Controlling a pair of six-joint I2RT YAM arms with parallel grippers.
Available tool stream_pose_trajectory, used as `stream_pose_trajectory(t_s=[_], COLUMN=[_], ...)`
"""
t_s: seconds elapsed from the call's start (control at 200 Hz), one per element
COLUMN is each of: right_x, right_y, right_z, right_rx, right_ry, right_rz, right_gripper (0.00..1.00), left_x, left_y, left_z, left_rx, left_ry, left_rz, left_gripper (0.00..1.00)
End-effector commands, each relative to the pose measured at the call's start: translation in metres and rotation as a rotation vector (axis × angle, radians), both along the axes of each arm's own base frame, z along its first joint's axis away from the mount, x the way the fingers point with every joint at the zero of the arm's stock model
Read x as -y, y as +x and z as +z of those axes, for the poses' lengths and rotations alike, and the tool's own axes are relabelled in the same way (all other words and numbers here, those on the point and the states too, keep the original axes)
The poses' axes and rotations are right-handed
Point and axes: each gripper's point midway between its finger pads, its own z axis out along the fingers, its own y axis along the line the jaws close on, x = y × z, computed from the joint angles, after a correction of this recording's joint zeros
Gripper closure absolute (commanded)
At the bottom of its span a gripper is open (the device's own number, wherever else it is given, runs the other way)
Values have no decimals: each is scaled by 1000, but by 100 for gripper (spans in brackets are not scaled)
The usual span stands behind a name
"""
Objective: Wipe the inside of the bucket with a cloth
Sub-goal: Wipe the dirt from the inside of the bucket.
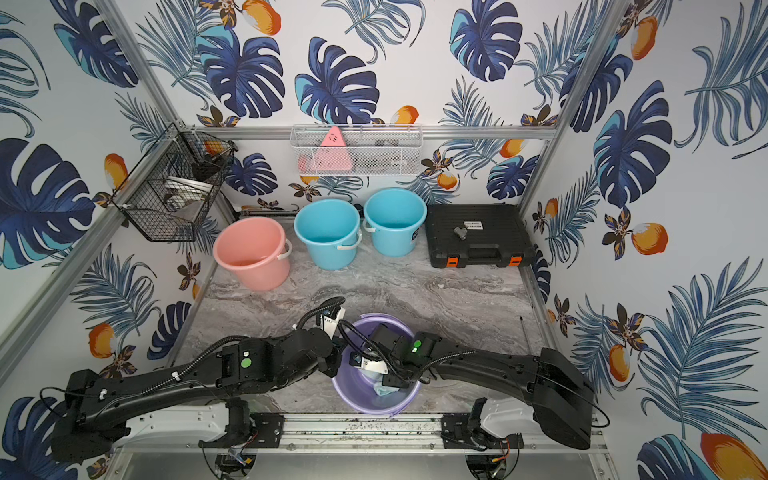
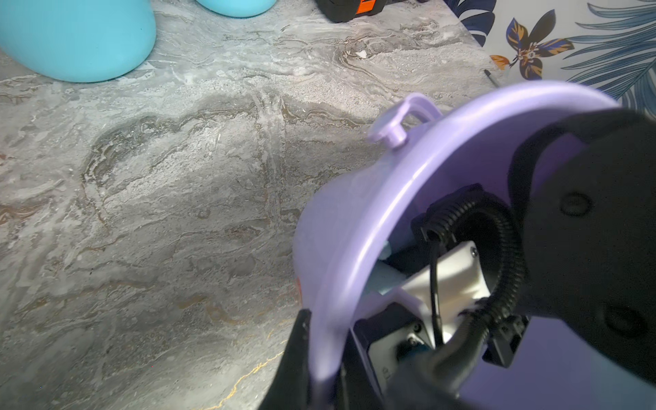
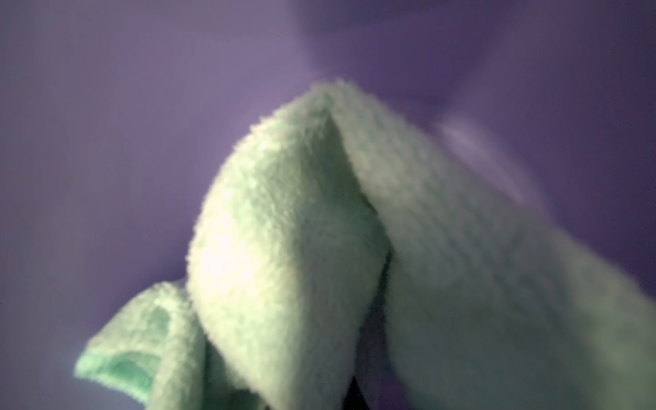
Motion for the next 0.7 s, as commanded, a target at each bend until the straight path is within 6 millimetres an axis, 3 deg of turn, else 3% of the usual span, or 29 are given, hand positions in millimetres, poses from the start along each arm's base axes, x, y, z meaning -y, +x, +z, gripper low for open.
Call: stream_pose_trajectory(t_s=[0.0,0.335,0.695], right_x=[3,-48,-85], right_y=[-36,-28,39], right_z=[-5,22,47], right_rx=[-222,-293,-12], right_ry=[48,381,631], right_rz=[25,25,-175], right_gripper=[100,100,100], left_x=[-13,-10,-5], left_y=[10,8,5], left_z=[4,5,1], left_rx=[68,75,55], left_ry=[64,65,46], left_rz=[45,41,34], left_gripper=[100,100,100])
